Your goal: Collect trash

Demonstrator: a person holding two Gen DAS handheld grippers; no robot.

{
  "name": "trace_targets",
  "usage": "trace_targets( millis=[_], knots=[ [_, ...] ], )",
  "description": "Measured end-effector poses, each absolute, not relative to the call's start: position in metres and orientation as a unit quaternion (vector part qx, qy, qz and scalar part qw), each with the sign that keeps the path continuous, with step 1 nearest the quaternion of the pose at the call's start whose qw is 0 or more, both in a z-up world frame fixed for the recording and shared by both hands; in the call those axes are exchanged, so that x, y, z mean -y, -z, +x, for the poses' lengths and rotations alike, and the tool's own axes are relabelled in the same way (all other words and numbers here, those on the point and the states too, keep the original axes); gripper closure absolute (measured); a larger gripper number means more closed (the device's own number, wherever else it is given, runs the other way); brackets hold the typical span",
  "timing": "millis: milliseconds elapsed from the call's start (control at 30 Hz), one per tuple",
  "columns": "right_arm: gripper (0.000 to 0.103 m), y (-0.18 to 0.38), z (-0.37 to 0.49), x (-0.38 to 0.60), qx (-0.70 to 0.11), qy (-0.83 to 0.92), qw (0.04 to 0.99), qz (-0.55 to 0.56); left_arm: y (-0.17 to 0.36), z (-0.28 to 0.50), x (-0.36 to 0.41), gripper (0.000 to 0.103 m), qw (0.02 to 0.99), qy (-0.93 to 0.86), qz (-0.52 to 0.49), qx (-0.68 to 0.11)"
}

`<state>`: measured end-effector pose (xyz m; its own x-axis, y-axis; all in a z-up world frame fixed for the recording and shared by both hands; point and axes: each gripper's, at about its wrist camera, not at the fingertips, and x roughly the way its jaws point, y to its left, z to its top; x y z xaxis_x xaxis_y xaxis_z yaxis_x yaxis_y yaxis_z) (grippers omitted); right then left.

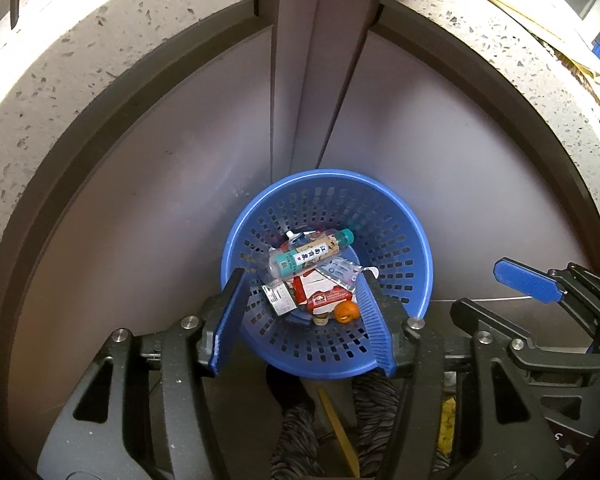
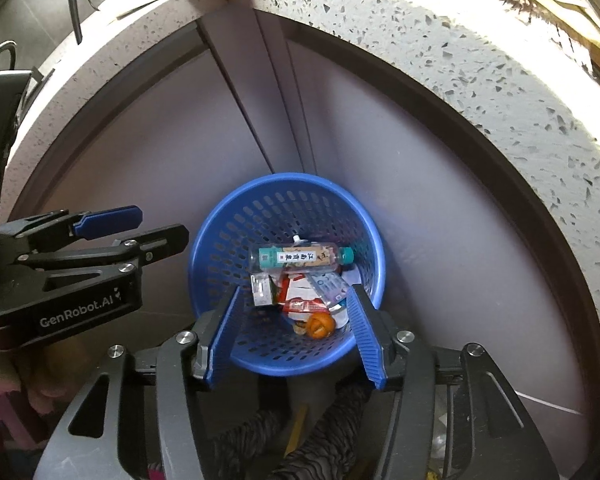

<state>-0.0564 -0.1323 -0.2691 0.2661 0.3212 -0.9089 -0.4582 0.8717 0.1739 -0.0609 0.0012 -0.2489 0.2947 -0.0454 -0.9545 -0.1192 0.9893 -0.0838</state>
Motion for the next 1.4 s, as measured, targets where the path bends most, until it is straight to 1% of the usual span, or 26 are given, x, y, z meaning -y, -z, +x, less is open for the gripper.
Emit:
trace_targets(
  millis=[167, 233, 333, 633, 800, 1000, 1300, 1367, 1400],
  knots=[
    [0.049, 0.265, -0.057, 0.133, -0.554, -0.246, 0.793, -0.061, 0.243, -0.062, 0.000, 0.045, 0.805, -0.023, -0.064, -0.590],
    [0.045, 0.260, -0.059, 0.133, -0.551, -0.248, 0.795, -0.061, 0.240, -0.063, 0.000, 0.044, 0.807, -0.024, -0.063, -0.587],
    [0.044, 0.253, -0.060, 0.134, -0.544, -0.252, 0.798, -0.060, 0.235, -0.065, -0.003, 0.043, 0.809, -0.025, -0.067, -0.583],
    [0.039, 0.225, -0.063, 0.135, -0.524, -0.263, 0.808, -0.061, 0.216, -0.069, -0.010, 0.043, 0.814, -0.024, -0.069, -0.576],
    [0.039, 0.212, -0.061, 0.136, -0.514, -0.269, 0.812, -0.060, 0.200, -0.068, -0.010, 0.043, 0.823, -0.025, -0.073, -0.563],
    [0.039, 0.189, -0.060, 0.142, -0.502, -0.277, 0.818, -0.052, 0.174, -0.062, -0.008, 0.043, 0.835, -0.021, -0.077, -0.545],
    [0.038, 0.144, -0.053, 0.157, -0.470, -0.285, 0.835, -0.032, 0.121, -0.048, 0.003, 0.042, 0.863, -0.009, -0.085, -0.498],
    [0.036, 0.135, -0.050, 0.162, -0.461, -0.286, 0.840, -0.028, 0.109, -0.043, 0.006, 0.040, 0.870, -0.009, -0.087, -0.486],
    [0.033, 0.130, -0.048, 0.164, -0.456, -0.287, 0.842, -0.024, 0.102, -0.041, 0.006, 0.034, 0.873, -0.009, -0.088, -0.479]
  ],
)
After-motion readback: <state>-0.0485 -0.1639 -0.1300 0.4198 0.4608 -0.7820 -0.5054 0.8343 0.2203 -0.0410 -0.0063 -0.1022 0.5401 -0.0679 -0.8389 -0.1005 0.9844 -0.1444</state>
